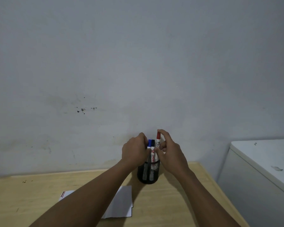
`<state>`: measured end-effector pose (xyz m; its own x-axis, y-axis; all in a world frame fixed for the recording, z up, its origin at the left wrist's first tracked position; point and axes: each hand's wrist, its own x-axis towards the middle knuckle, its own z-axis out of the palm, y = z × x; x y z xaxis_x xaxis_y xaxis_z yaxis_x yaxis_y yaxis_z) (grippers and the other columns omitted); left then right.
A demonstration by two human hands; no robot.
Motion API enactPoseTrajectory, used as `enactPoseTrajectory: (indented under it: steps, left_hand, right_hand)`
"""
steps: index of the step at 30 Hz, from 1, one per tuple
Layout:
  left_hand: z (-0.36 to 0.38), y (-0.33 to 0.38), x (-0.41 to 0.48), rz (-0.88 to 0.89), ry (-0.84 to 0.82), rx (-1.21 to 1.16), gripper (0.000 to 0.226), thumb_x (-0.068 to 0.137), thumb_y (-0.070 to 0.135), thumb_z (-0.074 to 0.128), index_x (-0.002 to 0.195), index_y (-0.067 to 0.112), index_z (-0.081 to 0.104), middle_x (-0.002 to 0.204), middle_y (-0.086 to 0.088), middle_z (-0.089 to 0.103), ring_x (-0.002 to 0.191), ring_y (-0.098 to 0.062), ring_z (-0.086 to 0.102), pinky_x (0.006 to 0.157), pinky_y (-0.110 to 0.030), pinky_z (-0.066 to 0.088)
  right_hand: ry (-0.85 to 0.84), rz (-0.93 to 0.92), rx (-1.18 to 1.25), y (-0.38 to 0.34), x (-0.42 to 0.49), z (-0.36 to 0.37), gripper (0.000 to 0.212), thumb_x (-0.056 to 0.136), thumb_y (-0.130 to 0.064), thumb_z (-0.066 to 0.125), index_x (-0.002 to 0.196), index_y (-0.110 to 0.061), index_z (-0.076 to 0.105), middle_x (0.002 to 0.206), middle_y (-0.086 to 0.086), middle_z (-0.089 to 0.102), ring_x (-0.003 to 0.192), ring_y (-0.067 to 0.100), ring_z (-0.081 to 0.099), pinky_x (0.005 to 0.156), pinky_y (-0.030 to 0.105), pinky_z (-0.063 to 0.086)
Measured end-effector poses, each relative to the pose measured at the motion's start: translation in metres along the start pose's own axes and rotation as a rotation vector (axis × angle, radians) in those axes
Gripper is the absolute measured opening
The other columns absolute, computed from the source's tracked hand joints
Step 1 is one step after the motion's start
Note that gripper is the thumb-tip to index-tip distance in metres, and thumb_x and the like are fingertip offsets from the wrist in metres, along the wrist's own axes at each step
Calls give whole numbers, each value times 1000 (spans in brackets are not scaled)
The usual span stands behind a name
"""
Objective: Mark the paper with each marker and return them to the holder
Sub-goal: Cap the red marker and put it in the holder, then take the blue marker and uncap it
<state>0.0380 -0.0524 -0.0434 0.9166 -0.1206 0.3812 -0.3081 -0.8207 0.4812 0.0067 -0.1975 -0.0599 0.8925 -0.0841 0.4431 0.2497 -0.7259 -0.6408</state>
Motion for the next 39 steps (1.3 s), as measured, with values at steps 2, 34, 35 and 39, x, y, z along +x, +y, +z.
enactPoseTrajectory:
  steps: [2, 34, 35, 39]
  left_hand:
    - [1, -1, 0, -12, 17, -31, 23, 83, 24, 74, 89, 23, 52, 88, 1, 69, 75, -17, 64, 66, -34, 57]
    - [-205, -10, -109, -302, 179, -1137, 18, 84, 29, 75, 98, 19, 70, 98, -3, 76, 76, -14, 63, 66, -31, 41]
    - [-207, -11, -115, -299, 170, -1137, 18, 83, 30, 75, 97, 19, 71, 97, -2, 77, 78, -14, 64, 68, -32, 43]
    - [-222, -16, -135, -345, 180, -1240, 19, 81, 28, 79, 97, 19, 74, 85, 6, 74, 84, -15, 64, 73, -34, 44]
  right_hand:
    - [-11, 15, -19, 2, 1, 4, 65, 92, -23, 68, 143, -46, 35, 92, -4, 67, 87, 16, 65, 70, 40, 59]
    - [-119, 308, 1372, -204, -54, -35, 2, 91, -8, 72, 92, -7, 72, 74, 3, 68, 64, 13, 65, 62, 25, 57]
    - [-140, 306, 1356, -212, -59, -32, 2, 90, -8, 73, 91, -7, 72, 75, 4, 69, 64, 13, 66, 62, 25, 57]
    - [-147, 297, 1398, -236, -74, -23, 7, 89, -9, 74, 86, -3, 71, 74, 9, 70, 61, 15, 65, 58, 23, 58]
